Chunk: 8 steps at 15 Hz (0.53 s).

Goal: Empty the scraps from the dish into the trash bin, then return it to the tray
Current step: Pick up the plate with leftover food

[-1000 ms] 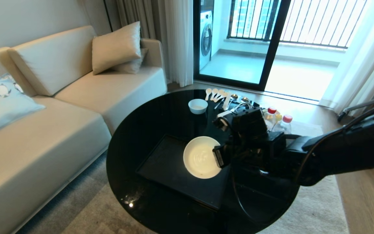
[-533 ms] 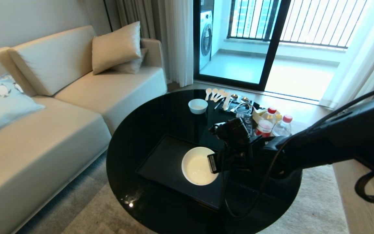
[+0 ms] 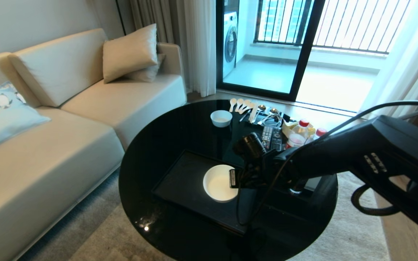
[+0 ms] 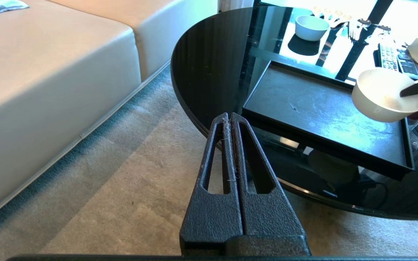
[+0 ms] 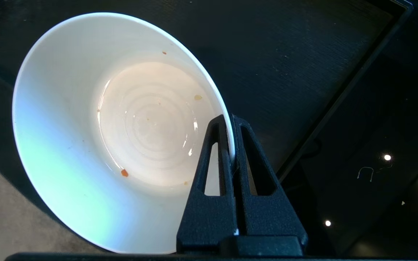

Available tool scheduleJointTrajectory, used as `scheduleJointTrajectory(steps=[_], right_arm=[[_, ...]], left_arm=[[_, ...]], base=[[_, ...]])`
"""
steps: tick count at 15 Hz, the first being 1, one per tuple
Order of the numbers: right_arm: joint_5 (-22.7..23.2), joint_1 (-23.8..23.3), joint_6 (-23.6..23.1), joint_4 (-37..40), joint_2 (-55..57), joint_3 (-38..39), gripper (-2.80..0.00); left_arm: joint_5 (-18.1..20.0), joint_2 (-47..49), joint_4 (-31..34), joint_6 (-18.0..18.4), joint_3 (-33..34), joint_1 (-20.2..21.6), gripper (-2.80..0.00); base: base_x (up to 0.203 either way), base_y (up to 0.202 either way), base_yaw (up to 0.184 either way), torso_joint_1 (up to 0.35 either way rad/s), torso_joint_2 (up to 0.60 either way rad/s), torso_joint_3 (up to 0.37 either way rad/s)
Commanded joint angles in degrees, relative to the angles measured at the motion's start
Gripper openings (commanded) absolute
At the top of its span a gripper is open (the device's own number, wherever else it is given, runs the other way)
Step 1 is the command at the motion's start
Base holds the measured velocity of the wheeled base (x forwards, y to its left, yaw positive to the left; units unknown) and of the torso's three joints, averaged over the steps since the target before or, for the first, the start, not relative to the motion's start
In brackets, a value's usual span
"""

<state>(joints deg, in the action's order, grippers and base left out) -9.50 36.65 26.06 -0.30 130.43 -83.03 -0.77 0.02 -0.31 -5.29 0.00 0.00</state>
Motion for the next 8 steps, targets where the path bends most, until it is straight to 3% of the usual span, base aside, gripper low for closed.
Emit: scheduleJointTrajectory(steps=[1,8], right_arm=[[-0.16,-1.31,1.05,-0.42,3.48,-0.94,-2.8],[-0.17,-5.32,1.89,-0.84,8.5,-4.86,-2.8]], left_arm=[[-0.02,-0.02,-0.04,-0.07,0.0,0.0,-2.8],[-0.02,-0.02,-0.04,-0.07,0.0,0.0,-2.8]], base=[[0.0,0.0,0.0,0.0,0.0,0.0],[0.0,0.0,0.0,0.0,0.0,0.0]])
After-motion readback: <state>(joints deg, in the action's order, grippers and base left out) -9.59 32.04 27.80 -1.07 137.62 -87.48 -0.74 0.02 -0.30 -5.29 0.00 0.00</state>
